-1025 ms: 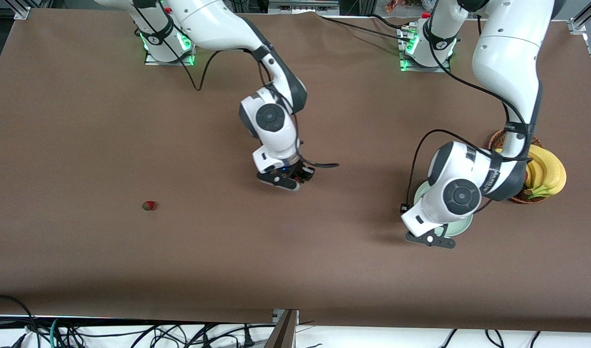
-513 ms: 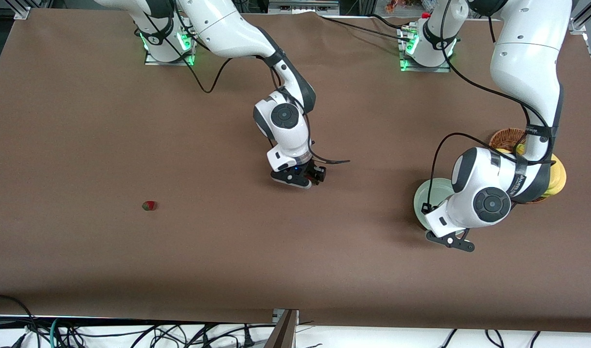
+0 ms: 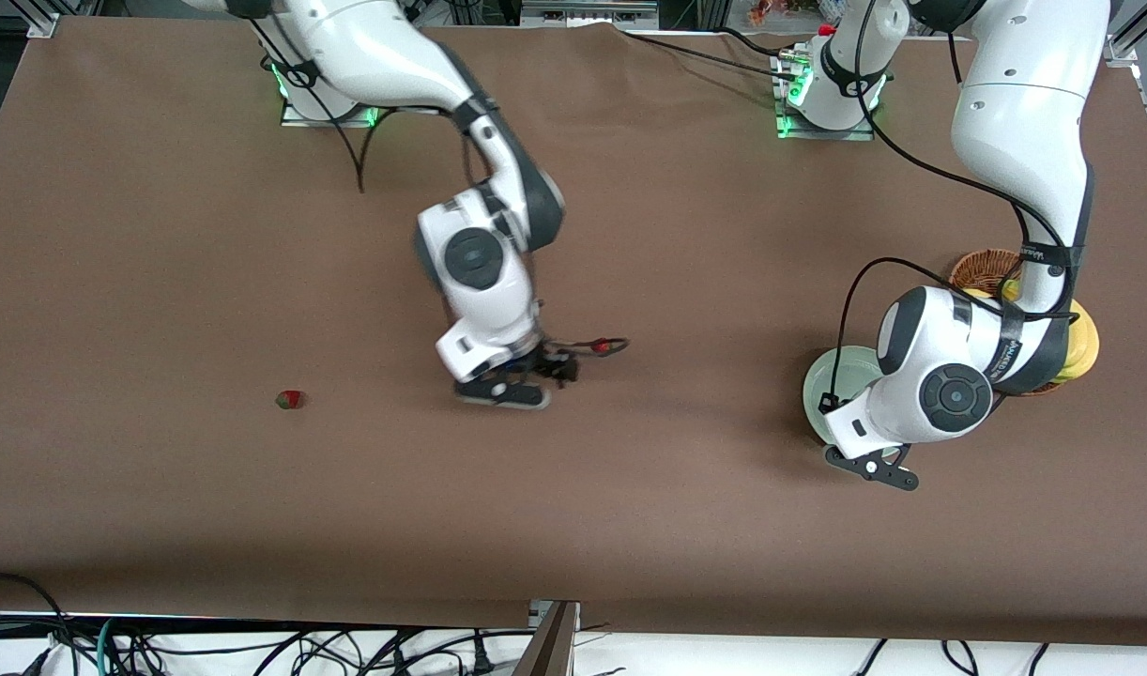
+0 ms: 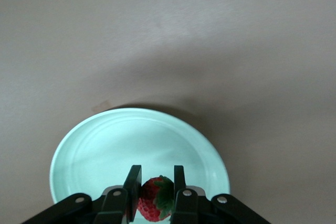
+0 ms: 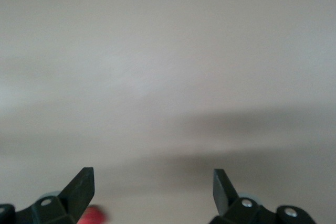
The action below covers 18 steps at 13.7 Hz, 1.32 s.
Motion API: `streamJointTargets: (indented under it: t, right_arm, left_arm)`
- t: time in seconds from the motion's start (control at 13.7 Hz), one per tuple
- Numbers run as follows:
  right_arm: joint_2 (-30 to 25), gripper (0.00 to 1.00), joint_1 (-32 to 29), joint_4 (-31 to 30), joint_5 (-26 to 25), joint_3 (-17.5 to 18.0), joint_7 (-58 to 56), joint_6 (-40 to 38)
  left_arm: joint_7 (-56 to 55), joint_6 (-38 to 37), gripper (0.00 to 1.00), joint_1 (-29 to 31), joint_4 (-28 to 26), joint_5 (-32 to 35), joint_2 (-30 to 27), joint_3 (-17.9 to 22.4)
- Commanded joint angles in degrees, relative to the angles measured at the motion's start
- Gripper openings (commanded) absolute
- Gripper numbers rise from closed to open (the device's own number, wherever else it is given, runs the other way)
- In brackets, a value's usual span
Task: Collect all strawberries into plate
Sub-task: 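Release the strawberry onto the plate while the right gripper carries another, then set the second strawberry at mid-table and open the right gripper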
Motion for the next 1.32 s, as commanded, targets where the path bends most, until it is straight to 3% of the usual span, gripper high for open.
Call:
streamJointTargets:
  t: [0.0, 0.07, 0.37, 0.59, 1.1, 1.25]
  right_arm:
    - [-2.5, 1.0, -8.1, -0.9, -0.1, 1.3, -14.9, -7.6]
    - [-3.1, 1.0, -10.7, -1.8, -0.1, 1.2, -20.5, -9.7]
    - [-4.7, 1.0, -19.1, -6.8, -0.1, -0.9, -39.7, -11.2]
    - [-4.8, 1.0, -21.8, -10.7, -0.1, -1.7, -45.4, -8.9]
    - [-4.8, 1.0, -24.0, -21.8, 0.1, -1.7, -51.4, 5.6]
    - [-4.8, 1.0, -24.0, -22.9, 0.2, -1.8, -51.6, 6.4]
  left_arm:
    - [1.4, 0.0, 0.48, 1.7, -0.1, 1.8, 1.1, -0.5]
    - [1.4, 0.1, 0.99, 1.9, -0.1, 1.6, 1.3, -0.5]
    - [0.2, -0.4, 1.0, 1.4, 0.1, 0.8, 0.5, -1.1]
    - [-6.9, -0.7, 1.0, 0.1, 0.1, -2.0, -1.3, -3.7]
    - [-36.3, 1.9, 1.0, -16.7, 2.1, -3.2, 1.3, -5.6]
    - [-43.1, 2.0, 1.0, -20.1, 3.7, -9.5, 2.4, -5.6]
